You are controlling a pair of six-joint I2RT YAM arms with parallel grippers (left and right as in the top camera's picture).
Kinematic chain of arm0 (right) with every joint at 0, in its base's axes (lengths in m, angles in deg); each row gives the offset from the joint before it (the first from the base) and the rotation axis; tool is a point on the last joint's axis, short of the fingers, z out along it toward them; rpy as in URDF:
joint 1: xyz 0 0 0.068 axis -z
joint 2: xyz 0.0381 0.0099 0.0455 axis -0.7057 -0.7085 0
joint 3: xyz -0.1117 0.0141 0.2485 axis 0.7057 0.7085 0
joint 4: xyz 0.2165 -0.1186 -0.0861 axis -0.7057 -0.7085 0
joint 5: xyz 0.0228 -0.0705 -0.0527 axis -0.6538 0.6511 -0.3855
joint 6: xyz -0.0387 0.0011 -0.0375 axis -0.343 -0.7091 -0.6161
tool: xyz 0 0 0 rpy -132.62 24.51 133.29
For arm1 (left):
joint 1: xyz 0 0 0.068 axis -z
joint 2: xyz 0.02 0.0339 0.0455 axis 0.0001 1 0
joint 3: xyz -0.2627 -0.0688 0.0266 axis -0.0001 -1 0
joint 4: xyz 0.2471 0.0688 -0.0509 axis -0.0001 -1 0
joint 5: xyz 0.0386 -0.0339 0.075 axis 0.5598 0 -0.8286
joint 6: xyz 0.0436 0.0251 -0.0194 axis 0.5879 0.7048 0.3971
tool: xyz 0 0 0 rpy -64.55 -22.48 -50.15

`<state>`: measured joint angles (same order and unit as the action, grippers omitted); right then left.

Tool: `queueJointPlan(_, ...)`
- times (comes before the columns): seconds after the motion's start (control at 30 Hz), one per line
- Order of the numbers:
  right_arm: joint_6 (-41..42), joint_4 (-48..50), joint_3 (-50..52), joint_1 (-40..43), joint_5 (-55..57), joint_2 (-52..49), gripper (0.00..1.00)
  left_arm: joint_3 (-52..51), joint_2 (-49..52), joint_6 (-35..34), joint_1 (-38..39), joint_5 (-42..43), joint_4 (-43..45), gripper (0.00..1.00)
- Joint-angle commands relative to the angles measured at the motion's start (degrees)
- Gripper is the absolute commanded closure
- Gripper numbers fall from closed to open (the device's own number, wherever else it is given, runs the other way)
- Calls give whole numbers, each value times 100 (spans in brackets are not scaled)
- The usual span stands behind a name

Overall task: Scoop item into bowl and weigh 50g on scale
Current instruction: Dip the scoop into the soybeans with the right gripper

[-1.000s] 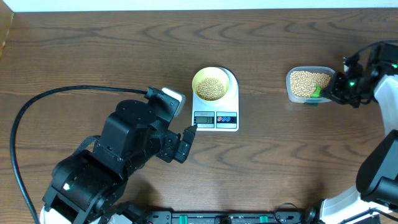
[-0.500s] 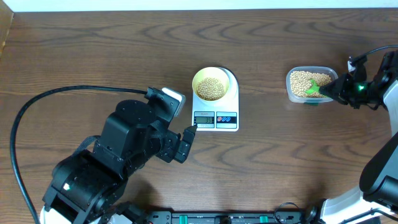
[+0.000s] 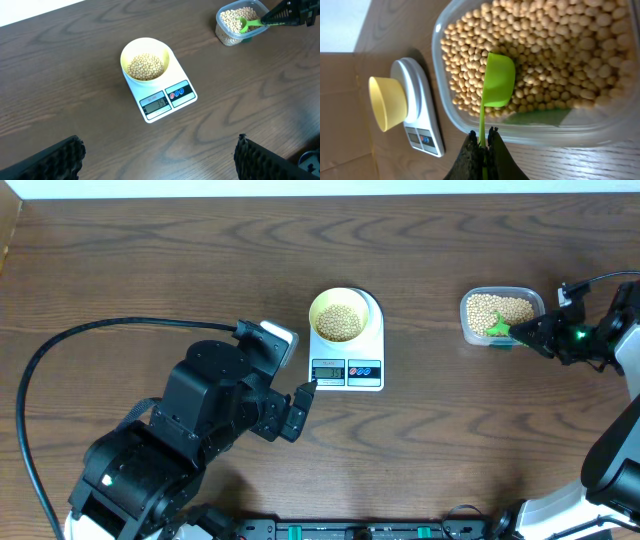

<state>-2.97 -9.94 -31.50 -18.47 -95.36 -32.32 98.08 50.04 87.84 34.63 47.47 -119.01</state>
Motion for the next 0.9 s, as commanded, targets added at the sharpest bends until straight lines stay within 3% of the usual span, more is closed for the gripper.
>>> queueJointPlan(0.0, 28, 94, 42, 28, -420, 24, 99, 63, -9, -2, -17, -15, 4, 2)
queueJointPlan(0.47, 236, 522, 46, 133, -649, 24, 99, 63, -9, -4, -17, -15, 4, 2)
queueJointPlan(0.87, 229, 525, 46, 682, -1716, 24, 99, 63, -9, -4, -17, -13, 4, 2)
